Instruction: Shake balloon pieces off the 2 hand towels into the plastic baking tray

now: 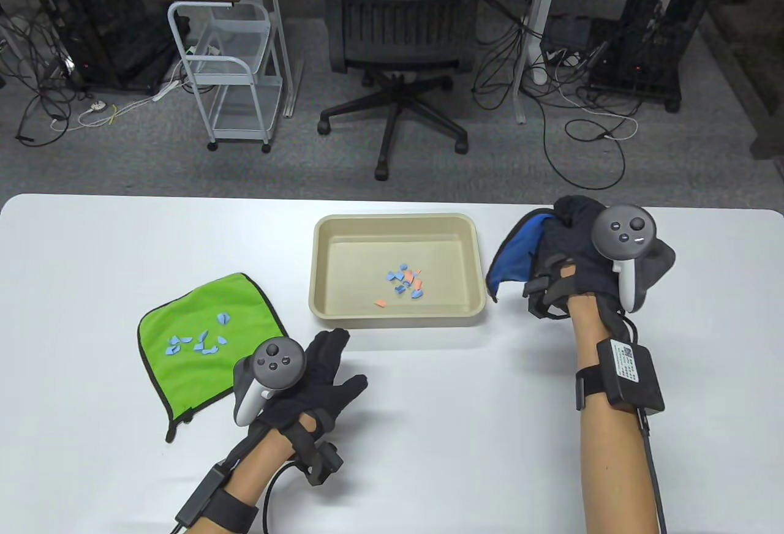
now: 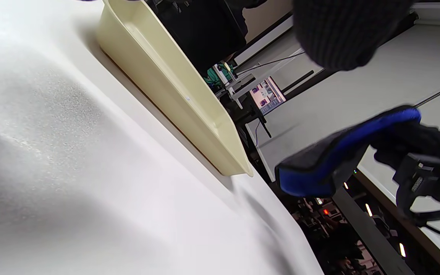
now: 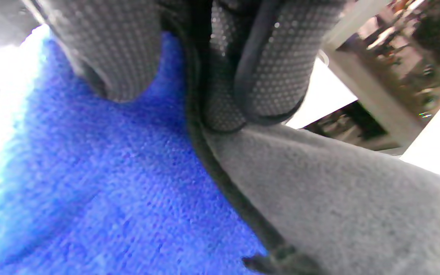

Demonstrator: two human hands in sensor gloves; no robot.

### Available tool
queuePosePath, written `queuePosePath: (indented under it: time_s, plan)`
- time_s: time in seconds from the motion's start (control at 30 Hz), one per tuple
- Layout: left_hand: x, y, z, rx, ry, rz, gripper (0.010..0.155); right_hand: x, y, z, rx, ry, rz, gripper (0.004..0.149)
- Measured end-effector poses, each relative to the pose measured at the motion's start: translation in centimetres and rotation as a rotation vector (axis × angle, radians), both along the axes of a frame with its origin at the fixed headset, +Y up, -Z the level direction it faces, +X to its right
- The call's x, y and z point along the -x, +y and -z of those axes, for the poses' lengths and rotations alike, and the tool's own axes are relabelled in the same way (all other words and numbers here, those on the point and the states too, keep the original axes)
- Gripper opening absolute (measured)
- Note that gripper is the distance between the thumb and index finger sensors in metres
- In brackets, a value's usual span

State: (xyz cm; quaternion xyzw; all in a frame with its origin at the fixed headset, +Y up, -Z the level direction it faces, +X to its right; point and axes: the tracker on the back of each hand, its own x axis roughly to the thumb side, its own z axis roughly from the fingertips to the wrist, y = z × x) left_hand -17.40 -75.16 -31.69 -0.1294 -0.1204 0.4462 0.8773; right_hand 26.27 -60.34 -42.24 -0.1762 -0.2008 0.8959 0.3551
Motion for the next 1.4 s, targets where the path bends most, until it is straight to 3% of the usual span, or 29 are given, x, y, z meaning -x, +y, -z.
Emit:
queuePosePath:
  time_s: [0.2,0.4,0.6,0.77,0.9,1.17,1.3,1.4]
  plan:
    - [-0.2,-0.3,0.1,0.009,0.002,0.012,0.087,-3.6,-3.8,-0.8,0.054,-0.064,0.004,0.042]
    - [-0.4,-0.5,0.2,0.011,-0.005,0.028,0.087,-4.4,-8.7,-2.1,0.16,-0.046,-0.049,0.042]
    - [-0.7,-0.6,0.1,0.013,-0.015,0.043,0.087,-3.3,-14.8,-2.8,0.413,0.075,-0.196,0.041]
    - [-1.0,-0.9,0.1,0.021,-0.023,0.055,0.087,-2.1,-18.1,-3.0,0.614,0.174,-0.349,0.04]
    - [-1.1,-1.1,0.1,0.025,-0.026,0.061,0.087,-1.4,-18.6,-3.2,0.622,0.177,-0.464,0.039]
    - [-1.1,-1.0,0.1,0.022,-0.029,0.063,0.087,-1.6,-18.1,-3.8,0.656,0.227,-0.388,0.048]
    - [-1.1,-1.0,0.2,0.022,-0.029,0.06,0.087,-2.5,-15.6,-4.5,0.663,0.255,-0.367,0.057]
    - [-1.0,-1.0,0.2,0.021,-0.029,0.059,0.087,-2.9,-12.7,-5.3,0.585,0.24,-0.388,0.057]
